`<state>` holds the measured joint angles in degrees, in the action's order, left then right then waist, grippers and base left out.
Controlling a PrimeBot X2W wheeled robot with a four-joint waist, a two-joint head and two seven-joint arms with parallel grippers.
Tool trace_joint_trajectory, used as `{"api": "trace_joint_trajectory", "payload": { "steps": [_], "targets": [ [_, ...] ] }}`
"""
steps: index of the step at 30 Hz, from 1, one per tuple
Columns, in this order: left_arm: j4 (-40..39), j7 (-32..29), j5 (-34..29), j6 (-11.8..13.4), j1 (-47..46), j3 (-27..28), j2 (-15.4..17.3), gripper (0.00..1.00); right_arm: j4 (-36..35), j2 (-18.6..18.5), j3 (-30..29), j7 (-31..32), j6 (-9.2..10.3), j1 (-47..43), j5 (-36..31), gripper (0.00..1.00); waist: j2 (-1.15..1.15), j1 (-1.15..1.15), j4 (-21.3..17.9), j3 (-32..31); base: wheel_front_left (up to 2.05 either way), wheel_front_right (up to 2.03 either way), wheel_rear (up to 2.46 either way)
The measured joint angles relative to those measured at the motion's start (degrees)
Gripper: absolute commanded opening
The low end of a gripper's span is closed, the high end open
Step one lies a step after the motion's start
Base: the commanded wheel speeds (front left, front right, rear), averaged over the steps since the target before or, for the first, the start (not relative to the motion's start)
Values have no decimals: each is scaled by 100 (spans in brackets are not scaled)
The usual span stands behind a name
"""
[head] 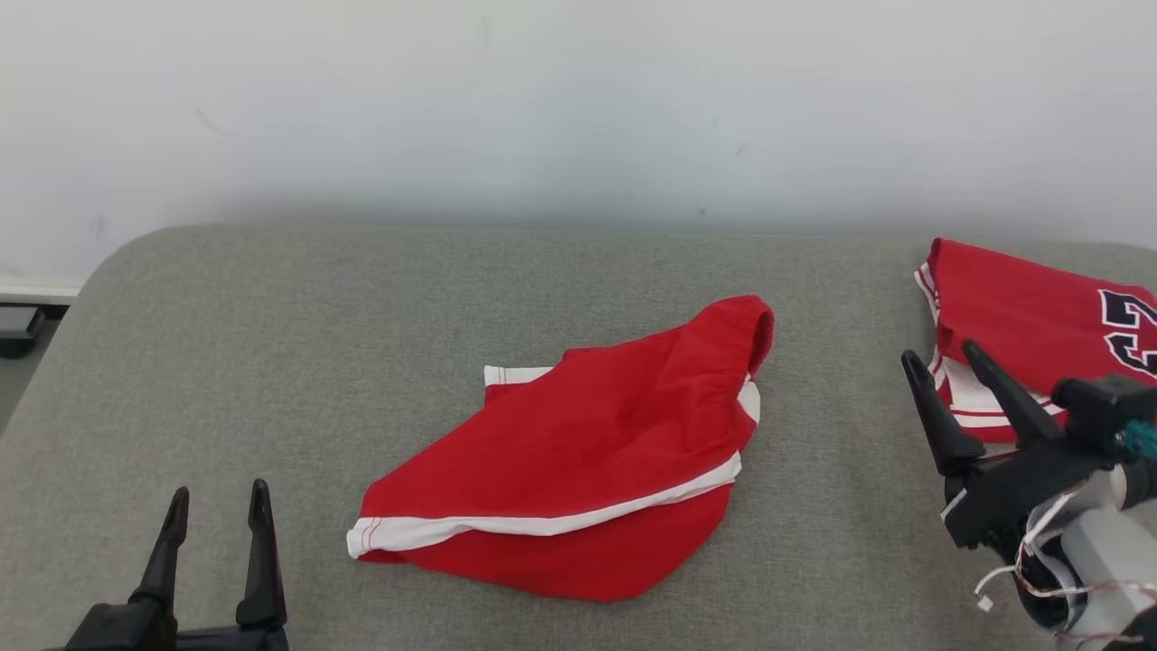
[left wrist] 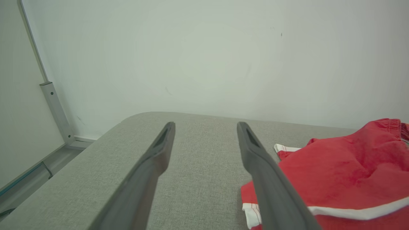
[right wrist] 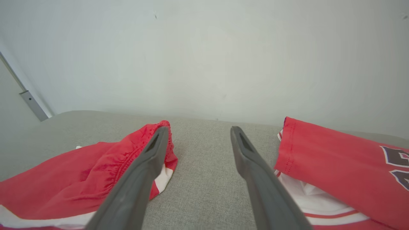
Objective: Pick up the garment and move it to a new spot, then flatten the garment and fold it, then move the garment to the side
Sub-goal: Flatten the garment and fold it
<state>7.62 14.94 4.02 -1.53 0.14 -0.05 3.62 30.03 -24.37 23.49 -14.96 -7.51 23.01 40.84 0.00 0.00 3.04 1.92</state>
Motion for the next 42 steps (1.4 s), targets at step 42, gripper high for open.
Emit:
{"api": "trace_joint_trajectory", "payload": {
  "steps": [42],
  "targets": [
    [-522, -271, -137, 209, 813, 410, 734, 100, -1574, 1223, -1956, 448, 1, -1902, -1597, 100, 0, 0, -357, -287, 0, 0, 0]
  ]
}}
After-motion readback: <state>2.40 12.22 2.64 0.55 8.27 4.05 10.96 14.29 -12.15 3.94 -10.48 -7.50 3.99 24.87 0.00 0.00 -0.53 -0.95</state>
